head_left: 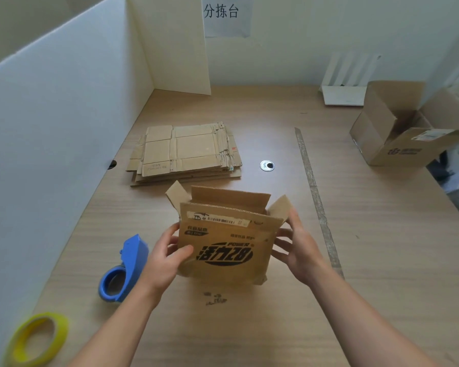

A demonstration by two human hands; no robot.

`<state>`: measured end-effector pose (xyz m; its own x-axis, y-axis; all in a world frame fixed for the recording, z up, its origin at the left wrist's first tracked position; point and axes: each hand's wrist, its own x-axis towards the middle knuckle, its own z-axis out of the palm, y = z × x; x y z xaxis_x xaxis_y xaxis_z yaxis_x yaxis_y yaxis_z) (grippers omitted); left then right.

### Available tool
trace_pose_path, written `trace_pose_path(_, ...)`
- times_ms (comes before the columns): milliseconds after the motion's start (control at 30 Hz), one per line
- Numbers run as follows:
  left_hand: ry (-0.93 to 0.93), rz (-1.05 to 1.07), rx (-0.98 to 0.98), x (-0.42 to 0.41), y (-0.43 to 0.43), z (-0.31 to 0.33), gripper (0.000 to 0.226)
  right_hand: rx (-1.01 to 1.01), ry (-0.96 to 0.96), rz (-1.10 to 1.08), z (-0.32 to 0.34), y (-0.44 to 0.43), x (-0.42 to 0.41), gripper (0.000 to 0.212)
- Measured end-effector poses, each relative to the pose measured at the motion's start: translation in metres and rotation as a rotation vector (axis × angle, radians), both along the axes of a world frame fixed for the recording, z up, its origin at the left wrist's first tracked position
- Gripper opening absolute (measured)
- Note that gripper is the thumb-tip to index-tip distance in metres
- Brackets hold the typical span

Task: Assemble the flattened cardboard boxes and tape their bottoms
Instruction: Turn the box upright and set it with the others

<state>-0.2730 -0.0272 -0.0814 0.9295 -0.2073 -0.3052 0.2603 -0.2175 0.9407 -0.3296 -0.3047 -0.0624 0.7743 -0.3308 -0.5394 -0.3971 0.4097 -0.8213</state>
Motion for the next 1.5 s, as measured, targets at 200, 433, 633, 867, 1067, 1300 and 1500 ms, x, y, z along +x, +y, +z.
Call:
trace_pose_path(200,0.102,-0.061,-0.018,-0.013,0.009,-0.006,0.042,-0.097,-0.076,0.01,-0.008,0.003,-0.012,0.022)
trace_pose_path(433,0.071,-0.077,-0.042,-0.028,0.022,-0.004,0.05,-0.238,-0.174,-0.003,-0.032,0.005,-0.046,0.031)
trace_pose_path(633,0.068,-0.157,0.09,-0.031,0.025,-0.012,0.036,-0.271,-0.151,0.041,-0.035,0.011,-0.05,0.034)
trace_pose_path(867,-0.252,0.189,0.126,-0.029,0.04,0.012,0.046,-0.832,-0.295,0.058,-0.005,-0.004,-0.05,0.039)
trace_pose_path(1067,-0.752,0.096,0.462,-0.022,0.034,0.047,0.027,-1.387,-0.594,0.273,0.031,0.007,-0.036,0.019)
trace_pose_path(1300,-0.551,-0.578,0.895,-0.011,0.016,0.032,0.06,-1.44,-0.522,0.726,0.024,0.014,0.001,0.019)
trace_pose_path(1500,-0.621,-0.718,1.08,-0.005,0.016,0.016,0.074,-1.53,-0.328,0.703,0.007,0.009,0.043,0.053)
